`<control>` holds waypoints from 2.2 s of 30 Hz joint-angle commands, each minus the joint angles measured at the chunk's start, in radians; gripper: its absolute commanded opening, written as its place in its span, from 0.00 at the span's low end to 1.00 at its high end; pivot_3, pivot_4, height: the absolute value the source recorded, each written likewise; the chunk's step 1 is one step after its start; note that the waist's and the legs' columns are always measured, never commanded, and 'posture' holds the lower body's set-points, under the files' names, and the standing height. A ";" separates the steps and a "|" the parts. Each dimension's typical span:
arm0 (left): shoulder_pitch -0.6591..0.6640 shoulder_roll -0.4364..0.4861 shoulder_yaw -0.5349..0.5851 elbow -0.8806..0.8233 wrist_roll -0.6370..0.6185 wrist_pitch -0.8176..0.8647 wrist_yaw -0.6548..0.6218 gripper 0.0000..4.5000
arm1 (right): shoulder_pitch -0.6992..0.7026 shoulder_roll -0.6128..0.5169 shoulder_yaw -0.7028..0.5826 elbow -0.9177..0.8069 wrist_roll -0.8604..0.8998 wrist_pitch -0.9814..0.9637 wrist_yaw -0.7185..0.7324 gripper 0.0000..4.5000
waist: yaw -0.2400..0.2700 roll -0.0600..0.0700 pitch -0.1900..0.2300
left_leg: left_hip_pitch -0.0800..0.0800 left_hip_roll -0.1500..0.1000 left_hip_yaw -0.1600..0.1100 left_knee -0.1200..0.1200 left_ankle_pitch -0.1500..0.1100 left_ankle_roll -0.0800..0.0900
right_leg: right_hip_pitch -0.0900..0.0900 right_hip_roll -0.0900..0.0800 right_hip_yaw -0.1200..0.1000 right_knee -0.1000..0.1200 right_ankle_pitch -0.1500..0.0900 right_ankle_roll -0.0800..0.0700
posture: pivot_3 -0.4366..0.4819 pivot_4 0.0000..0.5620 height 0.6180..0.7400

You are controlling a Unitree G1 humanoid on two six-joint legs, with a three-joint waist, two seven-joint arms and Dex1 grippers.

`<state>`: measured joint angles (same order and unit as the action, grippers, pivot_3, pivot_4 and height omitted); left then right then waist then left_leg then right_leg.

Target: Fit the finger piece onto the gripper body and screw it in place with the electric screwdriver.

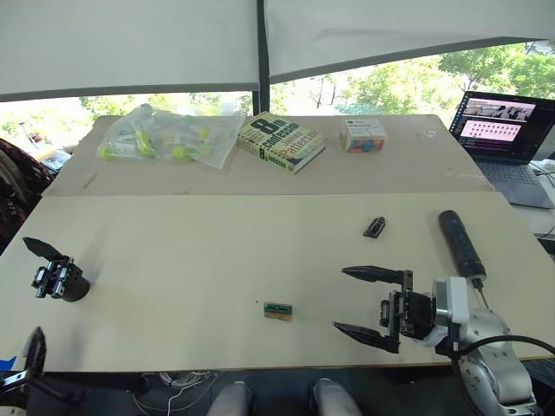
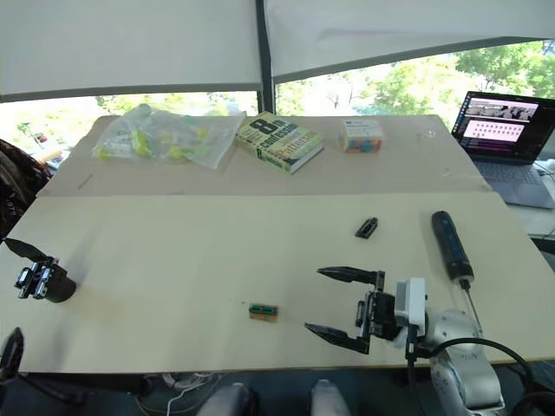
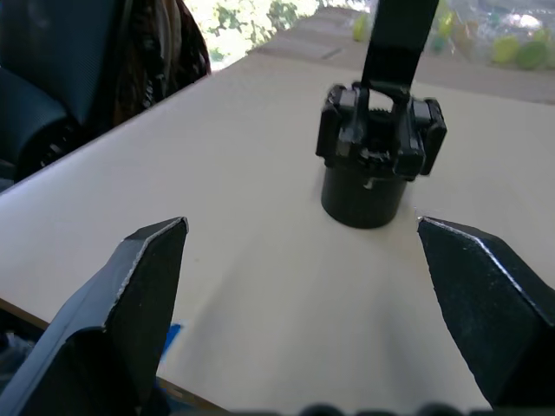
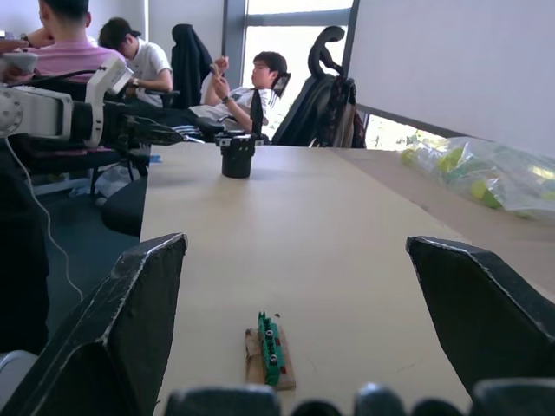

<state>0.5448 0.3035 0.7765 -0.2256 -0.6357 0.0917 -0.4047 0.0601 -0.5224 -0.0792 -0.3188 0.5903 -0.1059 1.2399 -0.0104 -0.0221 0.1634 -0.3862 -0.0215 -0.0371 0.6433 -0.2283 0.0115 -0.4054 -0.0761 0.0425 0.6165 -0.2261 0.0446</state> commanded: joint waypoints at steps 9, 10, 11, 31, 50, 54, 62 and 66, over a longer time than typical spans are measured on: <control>-0.207 0.100 -0.129 0.092 0.206 0.048 0.124 0.99 | -0.038 0.047 0.015 0.040 -0.022 -0.079 -0.027 1.00 | -0.008 -0.004 -0.001 | 0.003 0.001 0.002 0.003 0.000 0.000 | 0.001 0.001 0.001 0.006 -0.001 -0.002 | 0.48 0.27 1.00; -0.230 0.100 -0.135 0.115 0.225 0.044 0.141 0.99 | -0.033 0.050 0.019 0.034 -0.019 -0.076 -0.030 1.00 | -0.007 -0.004 -0.002 | 0.003 0.001 0.002 0.003 0.000 0.000 | 0.001 0.001 0.001 0.007 -0.001 -0.002 | 0.48 0.27 1.00; -0.249 0.097 -0.141 0.134 0.240 0.042 0.157 0.99 | -0.029 0.053 0.023 0.028 -0.018 -0.073 -0.037 1.00 | -0.005 -0.005 -0.002 | 0.004 0.001 0.001 0.003 0.000 0.000 | 0.001 0.001 0.001 0.008 -0.001 -0.002 | 0.48 0.27 1.00; -0.460 0.102 -0.195 0.391 0.347 -0.062 0.207 0.99 | -0.049 0.059 0.026 0.034 -0.046 -0.086 -0.115 1.00 | -0.002 -0.006 -0.002 | 0.005 0.001 0.001 0.005 0.000 -0.001 | 0.000 0.000 0.001 0.011 0.000 -0.003 | 0.48 0.27 1.00; -0.478 0.114 -0.380 0.106 0.311 -0.171 -0.011 0.51 | 0.020 -0.032 -0.090 0.082 -0.038 -0.148 -0.089 1.00 | 0.019 -0.013 0.001 | -0.001 0.001 -0.001 0.010 0.000 -0.001 | -0.001 -0.001 0.000 0.010 0.001 -0.002 | 0.48 0.27 1.00; -0.528 0.117 -0.527 -0.001 0.327 -0.093 -0.056 0.51 | 0.025 -0.043 -0.111 0.103 -0.033 -0.154 -0.069 1.00 | 0.021 -0.013 0.000 | -0.003 0.001 -0.001 0.011 0.000 -0.002 | -0.002 -0.002 0.000 0.009 0.003 -0.002 | 0.48 0.27 1.00; -0.695 0.019 -0.836 0.096 0.409 0.057 -0.100 0.51 | 0.066 -0.073 -0.115 0.060 0.007 -0.075 -0.050 1.00 | 0.010 -0.010 0.000 | -0.001 0.001 0.001 0.012 0.000 -0.001 | -0.001 0.002 0.000 0.010 0.003 -0.002 | 0.48 0.27 1.00; -0.727 -0.019 -0.918 0.162 0.469 0.015 -0.111 0.51 | 0.140 -0.106 -0.117 -0.012 0.040 -0.003 -0.055 1.00 | 0.007 -0.010 0.001 | -0.002 0.001 0.000 0.014 0.000 -0.001 | -0.001 0.002 0.000 0.012 0.003 -0.002 | 0.48 0.27 1.00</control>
<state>-0.1479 0.2913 -0.1337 -0.0272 -0.1785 0.1517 -0.5053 0.1958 -0.6153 -0.1747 -0.2752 0.5935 -0.1308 1.1887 -0.0033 -0.0317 0.1641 -0.3882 -0.0205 -0.0367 0.6577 -0.2288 0.0110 -0.4066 -0.0742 0.0429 0.6287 -0.2234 0.0431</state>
